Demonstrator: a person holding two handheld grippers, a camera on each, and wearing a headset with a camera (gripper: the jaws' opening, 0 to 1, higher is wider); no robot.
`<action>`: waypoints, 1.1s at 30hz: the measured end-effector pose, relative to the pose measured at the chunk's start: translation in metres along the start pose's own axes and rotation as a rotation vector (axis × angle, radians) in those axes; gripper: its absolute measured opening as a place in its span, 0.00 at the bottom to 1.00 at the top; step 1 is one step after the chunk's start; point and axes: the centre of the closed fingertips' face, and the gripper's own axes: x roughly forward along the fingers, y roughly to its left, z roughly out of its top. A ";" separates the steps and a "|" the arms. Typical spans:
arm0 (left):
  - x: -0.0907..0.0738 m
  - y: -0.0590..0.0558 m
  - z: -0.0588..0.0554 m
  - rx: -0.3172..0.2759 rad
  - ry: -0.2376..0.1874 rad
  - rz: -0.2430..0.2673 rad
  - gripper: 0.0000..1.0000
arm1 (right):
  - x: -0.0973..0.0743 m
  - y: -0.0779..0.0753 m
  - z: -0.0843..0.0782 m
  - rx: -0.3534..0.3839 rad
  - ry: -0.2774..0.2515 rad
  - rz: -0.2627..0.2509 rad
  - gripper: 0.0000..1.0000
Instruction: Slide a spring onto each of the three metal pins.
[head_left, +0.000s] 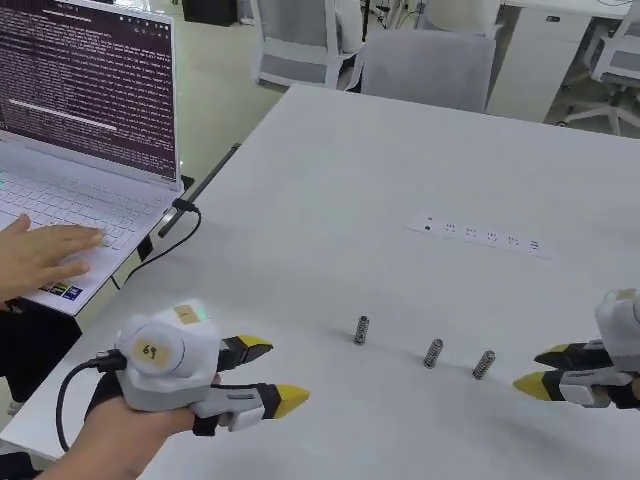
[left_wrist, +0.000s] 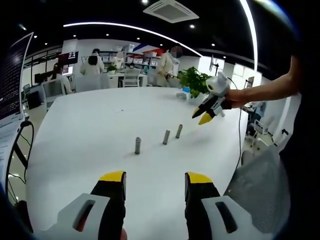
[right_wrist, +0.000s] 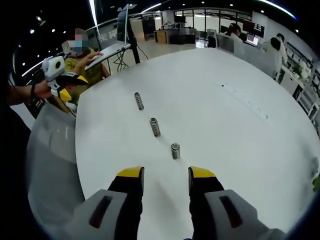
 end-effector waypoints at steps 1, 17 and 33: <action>0.000 0.000 0.000 0.000 -0.001 0.000 0.42 | -0.001 0.001 0.000 0.007 -0.007 0.000 0.34; -0.003 0.004 0.005 0.007 -0.009 0.008 0.43 | -0.029 0.029 -0.003 0.111 -0.172 -0.028 0.45; -0.006 0.000 0.009 0.010 -0.021 0.005 0.45 | -0.043 0.063 -0.019 0.197 -0.253 -0.050 0.61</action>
